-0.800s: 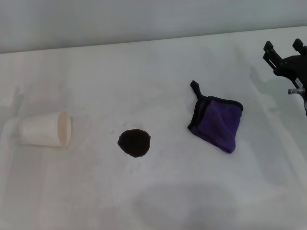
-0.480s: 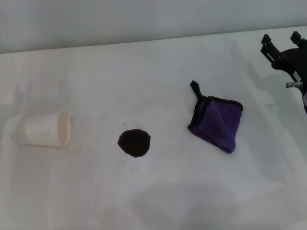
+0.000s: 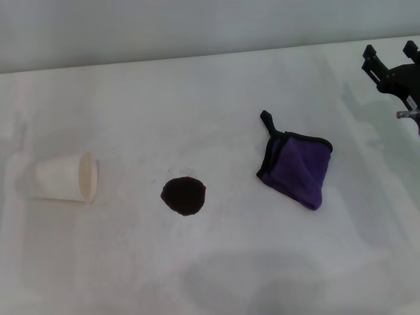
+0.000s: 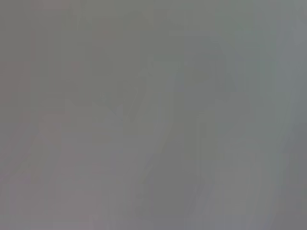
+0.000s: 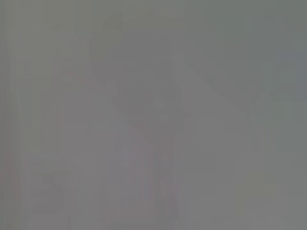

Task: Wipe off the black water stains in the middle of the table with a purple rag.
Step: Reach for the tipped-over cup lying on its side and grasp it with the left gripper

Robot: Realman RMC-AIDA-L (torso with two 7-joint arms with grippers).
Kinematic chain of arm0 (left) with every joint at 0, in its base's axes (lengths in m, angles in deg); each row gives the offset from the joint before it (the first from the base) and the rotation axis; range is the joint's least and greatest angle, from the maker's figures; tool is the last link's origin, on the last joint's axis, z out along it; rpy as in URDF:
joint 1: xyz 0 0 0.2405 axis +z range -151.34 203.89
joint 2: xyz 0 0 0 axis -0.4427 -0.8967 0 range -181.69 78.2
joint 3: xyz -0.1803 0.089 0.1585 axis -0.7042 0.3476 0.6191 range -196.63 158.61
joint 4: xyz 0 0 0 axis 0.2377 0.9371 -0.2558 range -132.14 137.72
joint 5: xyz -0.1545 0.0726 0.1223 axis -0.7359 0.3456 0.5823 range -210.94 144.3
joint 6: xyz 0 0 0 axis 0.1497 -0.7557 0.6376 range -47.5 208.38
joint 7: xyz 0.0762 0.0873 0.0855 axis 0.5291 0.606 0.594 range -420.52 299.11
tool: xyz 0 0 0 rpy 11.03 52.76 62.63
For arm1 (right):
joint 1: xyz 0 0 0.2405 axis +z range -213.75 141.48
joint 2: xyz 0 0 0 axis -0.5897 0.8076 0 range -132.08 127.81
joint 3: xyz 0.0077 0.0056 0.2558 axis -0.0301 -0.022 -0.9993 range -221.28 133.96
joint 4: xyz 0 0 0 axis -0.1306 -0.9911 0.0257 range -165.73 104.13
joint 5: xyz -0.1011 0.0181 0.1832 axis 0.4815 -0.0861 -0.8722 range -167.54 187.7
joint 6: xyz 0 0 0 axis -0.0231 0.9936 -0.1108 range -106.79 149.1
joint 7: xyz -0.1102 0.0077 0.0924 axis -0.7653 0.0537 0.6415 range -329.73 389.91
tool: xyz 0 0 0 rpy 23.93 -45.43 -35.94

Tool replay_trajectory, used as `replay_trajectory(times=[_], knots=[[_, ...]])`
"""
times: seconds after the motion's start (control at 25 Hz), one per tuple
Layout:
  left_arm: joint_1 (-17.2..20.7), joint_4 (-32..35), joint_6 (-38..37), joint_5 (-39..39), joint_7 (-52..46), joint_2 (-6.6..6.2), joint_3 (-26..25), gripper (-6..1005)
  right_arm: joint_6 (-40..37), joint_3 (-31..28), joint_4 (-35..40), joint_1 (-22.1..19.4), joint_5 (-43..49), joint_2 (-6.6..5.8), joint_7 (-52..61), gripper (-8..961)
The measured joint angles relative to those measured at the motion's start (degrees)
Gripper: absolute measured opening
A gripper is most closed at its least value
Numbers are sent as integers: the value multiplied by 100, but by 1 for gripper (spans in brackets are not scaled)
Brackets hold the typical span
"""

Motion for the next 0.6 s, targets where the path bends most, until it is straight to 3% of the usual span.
replay_trajectory(times=[0.12, 0.36, 0.44, 0.6], knots=[[-121, -7, -361, 372, -580, -93, 32, 816, -1, 0, 47, -18, -92, 3, 0, 855], [-487, -311, -486, 1792, -2053, -591, 59, 816, -1, 1, 100, 37, -129, 4, 0, 855], [-754, -729, -449, 2577, -3023, -789, 74, 816, -4, 0, 147, 38, -131, 1, 0, 856], [-1384, -1832, -582, 3800, -4860, -989, 490, 816, -31, 0, 208, 25, -131, 1, 0, 856]])
